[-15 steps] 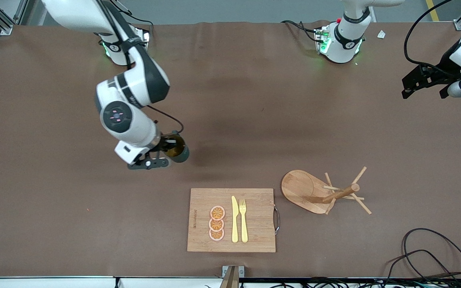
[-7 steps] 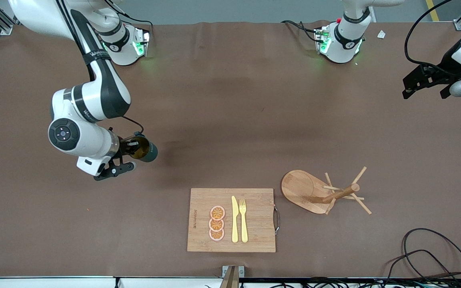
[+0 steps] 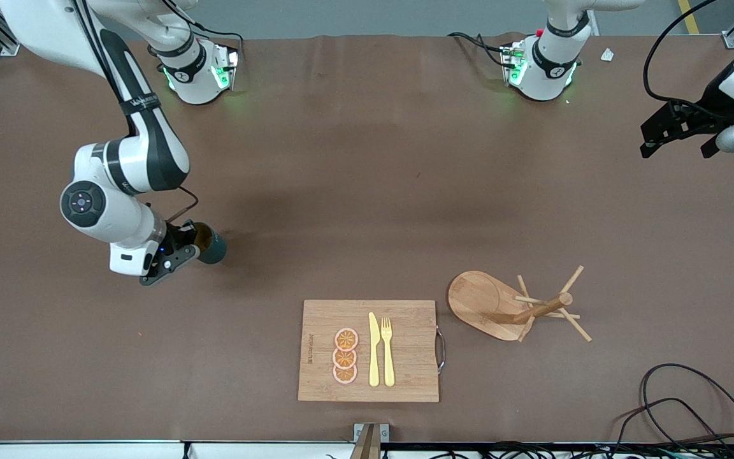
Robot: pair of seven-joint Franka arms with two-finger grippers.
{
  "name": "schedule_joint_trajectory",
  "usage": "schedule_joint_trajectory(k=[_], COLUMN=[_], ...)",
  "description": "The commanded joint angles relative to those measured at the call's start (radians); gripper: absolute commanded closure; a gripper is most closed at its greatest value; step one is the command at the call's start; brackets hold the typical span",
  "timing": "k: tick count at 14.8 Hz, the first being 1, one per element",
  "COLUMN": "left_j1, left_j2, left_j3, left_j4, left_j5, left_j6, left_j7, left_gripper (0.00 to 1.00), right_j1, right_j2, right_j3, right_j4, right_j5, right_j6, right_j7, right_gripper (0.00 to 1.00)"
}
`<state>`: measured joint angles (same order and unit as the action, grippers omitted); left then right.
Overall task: Transfer cup from left to right arm and place
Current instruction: 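Carry the mug away with the right gripper and set it on the table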
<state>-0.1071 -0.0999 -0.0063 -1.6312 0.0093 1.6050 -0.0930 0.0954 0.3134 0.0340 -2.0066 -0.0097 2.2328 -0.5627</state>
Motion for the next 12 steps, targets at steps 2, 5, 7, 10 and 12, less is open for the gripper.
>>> schedule_joint_trajectory(k=[2,5,7,10,12], left_j1=[0.0,-0.005,-0.003,-0.002,0.001], left_j2=[0.005,0.005,0.005,0.005,0.005], left_j3=[0.0,-0.001,-0.001,-0.001,-0.001], left_j4=[0.014,0.014,0.014,0.014,0.014], left_j5=[-0.011,-0.011,-0.014,-0.015,-0.015], left_j6=[-0.004,-0.002,0.001,0.006,0.007], left_j7=[0.001,-0.001,-0.001,-0.001,-0.001], left_gripper=[0.0,0.0,0.0,0.0,0.0], right_j1=[-0.091,-0.138,-0.178,-0.22,-0.233], right_j2=[-0.056,-0.056,-0.06,-0.091,-0.088], right_j3=[0.017,0.015,0.018,0.017,0.018], right_j4=[-0.066,-0.095,-0.126,-0.227,-0.228], right_j5=[-0.055,-0.074,-0.11,-0.111,-0.11], right_j6=[0.01,0.013,0.033,0.158,0.165], right_j7=[-0.19,-0.273,-0.283,-0.347,-0.362], right_gripper=[1.0,1.0,1.0,1.0,1.0])
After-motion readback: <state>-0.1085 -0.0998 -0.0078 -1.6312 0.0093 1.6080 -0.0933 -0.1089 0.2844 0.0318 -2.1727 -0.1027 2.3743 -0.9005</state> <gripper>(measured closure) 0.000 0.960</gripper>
